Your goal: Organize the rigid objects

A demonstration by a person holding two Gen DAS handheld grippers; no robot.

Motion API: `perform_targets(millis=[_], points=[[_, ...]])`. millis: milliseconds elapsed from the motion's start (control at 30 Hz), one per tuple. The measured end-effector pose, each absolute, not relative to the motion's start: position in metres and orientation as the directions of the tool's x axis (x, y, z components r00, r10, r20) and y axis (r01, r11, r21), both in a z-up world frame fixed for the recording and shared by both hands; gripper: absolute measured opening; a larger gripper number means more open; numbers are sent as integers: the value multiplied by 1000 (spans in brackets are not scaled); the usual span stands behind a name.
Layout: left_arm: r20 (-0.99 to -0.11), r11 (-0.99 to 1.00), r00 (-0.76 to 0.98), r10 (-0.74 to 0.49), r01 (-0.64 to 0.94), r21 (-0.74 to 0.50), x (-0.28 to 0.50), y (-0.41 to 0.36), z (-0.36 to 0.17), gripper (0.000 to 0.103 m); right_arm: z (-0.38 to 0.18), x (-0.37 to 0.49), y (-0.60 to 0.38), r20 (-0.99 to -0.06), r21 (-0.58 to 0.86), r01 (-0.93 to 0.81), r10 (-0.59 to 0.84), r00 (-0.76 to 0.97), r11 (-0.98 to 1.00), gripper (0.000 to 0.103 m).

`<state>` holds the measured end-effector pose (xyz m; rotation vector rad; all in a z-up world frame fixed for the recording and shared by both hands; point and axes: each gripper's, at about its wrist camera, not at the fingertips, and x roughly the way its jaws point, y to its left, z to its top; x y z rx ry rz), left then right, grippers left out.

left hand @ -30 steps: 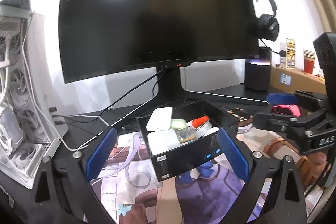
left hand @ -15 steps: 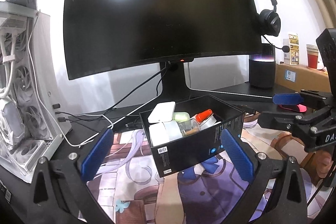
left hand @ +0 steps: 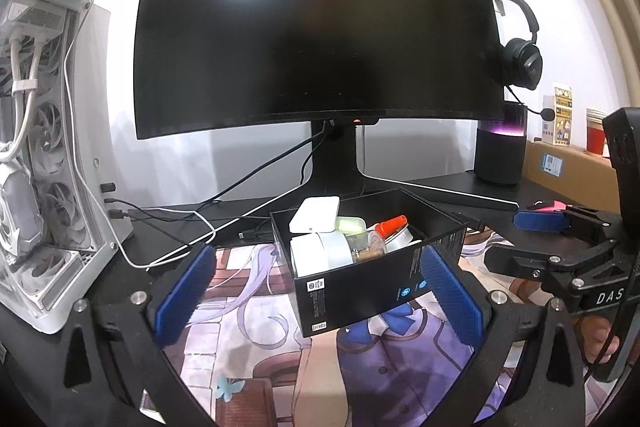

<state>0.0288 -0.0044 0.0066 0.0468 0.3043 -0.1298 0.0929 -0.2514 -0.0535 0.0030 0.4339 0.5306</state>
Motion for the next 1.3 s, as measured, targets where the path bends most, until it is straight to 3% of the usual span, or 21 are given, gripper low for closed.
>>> perform_targets(millis=[400,767,1300], points=[[-302,991,946,-122,135,21,28,-5,6,103,-53,88,-246,-384,77,-485,475,792,871,92],[-306,991,943,-127,135,3,30,-2,6,103,-47,75,-249,-300,67,-505,500,813,861,98],[-310,991,942,-127,132,-3,30,-2,5,103,-53,93,-255,-361,147,-489,507,783,860,100]])
